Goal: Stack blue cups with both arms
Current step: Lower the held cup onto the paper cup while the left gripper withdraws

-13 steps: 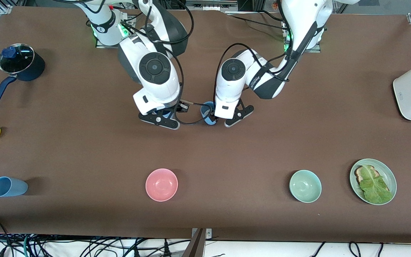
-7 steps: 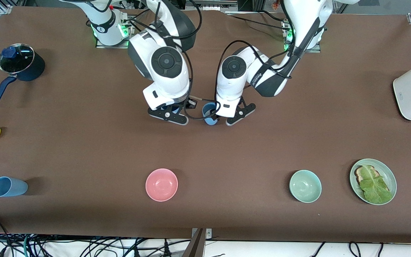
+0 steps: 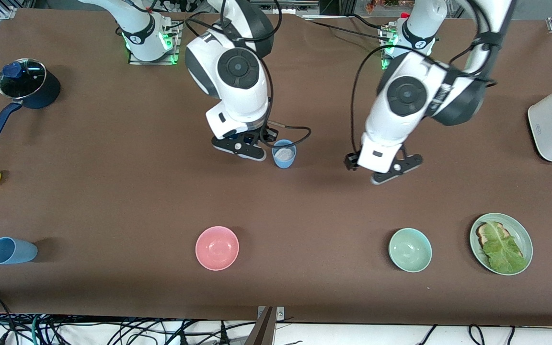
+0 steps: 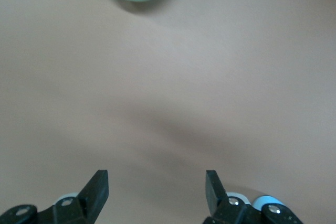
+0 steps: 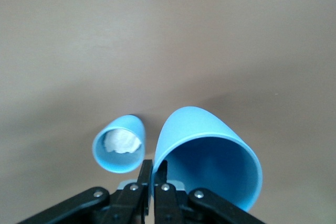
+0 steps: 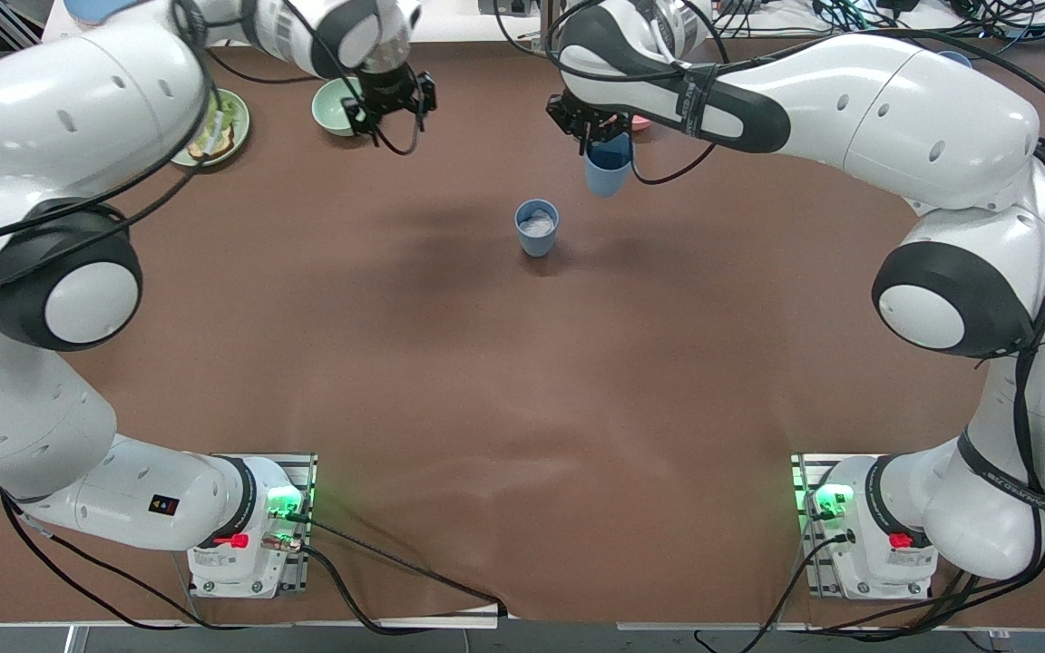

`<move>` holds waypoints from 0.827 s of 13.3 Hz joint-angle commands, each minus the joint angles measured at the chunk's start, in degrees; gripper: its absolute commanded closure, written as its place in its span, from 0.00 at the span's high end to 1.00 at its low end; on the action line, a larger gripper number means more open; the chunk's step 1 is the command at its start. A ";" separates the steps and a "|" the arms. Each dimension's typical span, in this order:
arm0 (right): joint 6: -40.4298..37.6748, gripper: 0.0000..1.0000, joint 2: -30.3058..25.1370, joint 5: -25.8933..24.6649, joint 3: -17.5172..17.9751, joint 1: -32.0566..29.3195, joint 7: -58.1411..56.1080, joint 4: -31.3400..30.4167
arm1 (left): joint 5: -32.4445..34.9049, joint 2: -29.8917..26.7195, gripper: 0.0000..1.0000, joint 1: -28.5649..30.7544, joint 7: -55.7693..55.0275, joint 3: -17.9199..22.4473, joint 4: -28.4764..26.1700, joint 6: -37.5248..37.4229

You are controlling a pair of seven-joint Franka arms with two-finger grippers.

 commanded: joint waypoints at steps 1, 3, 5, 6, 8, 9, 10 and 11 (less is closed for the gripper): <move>3.54 0.00 1.90 0.49 -0.23 1.82 1.71 2.91 | -1.66 -2.38 0.84 4.65 10.33 -0.39 1.41 -4.63; 8.20 0.00 2.95 0.49 -0.23 2.70 1.97 3.52 | -2.10 -3.27 0.85 8.43 17.54 -0.39 2.81 -7.27; 10.15 0.00 5.75 0.49 -0.32 3.58 4.16 6.06 | -2.10 -3.45 0.86 12.12 24.75 -0.48 4.39 -9.30; 10.33 0.00 7.07 0.49 -0.32 3.67 4.34 7.29 | -2.10 -3.53 0.87 13.79 27.74 -0.48 5.01 -10.35; 9.98 0.00 7.53 0.49 -0.32 3.93 4.34 7.39 | -2.19 -4.76 0.89 16.96 33.98 -0.48 5.63 -12.02; 9.81 0.00 7.70 0.49 -0.32 4.28 4.61 7.30 | -2.89 -5.29 0.91 18.19 36.88 -0.48 5.72 -12.90; 9.63 0.00 7.79 0.49 -0.32 4.98 4.87 7.13 | -3.24 -6.08 0.94 19.34 39.26 -0.39 5.72 -13.60; 9.37 0.00 8.23 0.49 -0.32 4.99 4.87 7.04 | -3.25 -6.52 0.96 19.96 40.59 -0.39 5.72 -14.05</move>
